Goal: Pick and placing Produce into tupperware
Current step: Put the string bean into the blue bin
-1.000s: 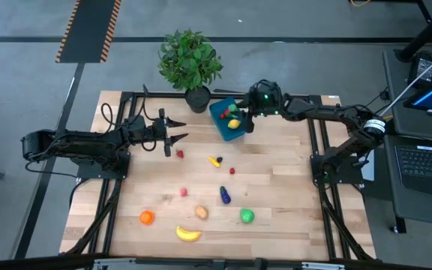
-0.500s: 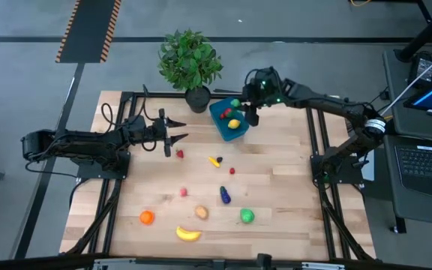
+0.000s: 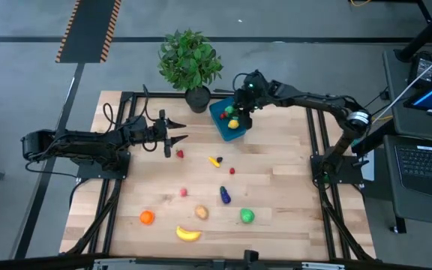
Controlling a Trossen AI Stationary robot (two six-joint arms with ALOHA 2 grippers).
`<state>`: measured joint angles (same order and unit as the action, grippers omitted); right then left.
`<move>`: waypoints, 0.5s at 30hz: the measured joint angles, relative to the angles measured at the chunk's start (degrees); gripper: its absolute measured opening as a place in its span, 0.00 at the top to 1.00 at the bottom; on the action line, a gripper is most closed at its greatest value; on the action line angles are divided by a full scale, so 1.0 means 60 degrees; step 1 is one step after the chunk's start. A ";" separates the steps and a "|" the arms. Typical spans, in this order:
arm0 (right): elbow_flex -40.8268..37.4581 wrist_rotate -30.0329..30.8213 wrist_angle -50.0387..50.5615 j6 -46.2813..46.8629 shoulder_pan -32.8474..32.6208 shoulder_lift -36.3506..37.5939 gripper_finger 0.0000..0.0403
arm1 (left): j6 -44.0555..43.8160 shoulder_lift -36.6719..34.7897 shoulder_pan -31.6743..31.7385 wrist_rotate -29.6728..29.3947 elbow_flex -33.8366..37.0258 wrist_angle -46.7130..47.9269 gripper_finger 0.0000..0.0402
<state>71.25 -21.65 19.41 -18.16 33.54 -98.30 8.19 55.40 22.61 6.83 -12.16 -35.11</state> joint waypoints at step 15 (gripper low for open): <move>0.4033 0.0356 0.3343 -0.0031 0.0000 -0.3090 0.67 | 0.0000 0.0000 0.0000 0.0000 0.0000 0.0465 0.53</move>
<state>95.45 -19.51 39.47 -18.35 33.54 -116.84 8.19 55.40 22.61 6.83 -12.16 -32.32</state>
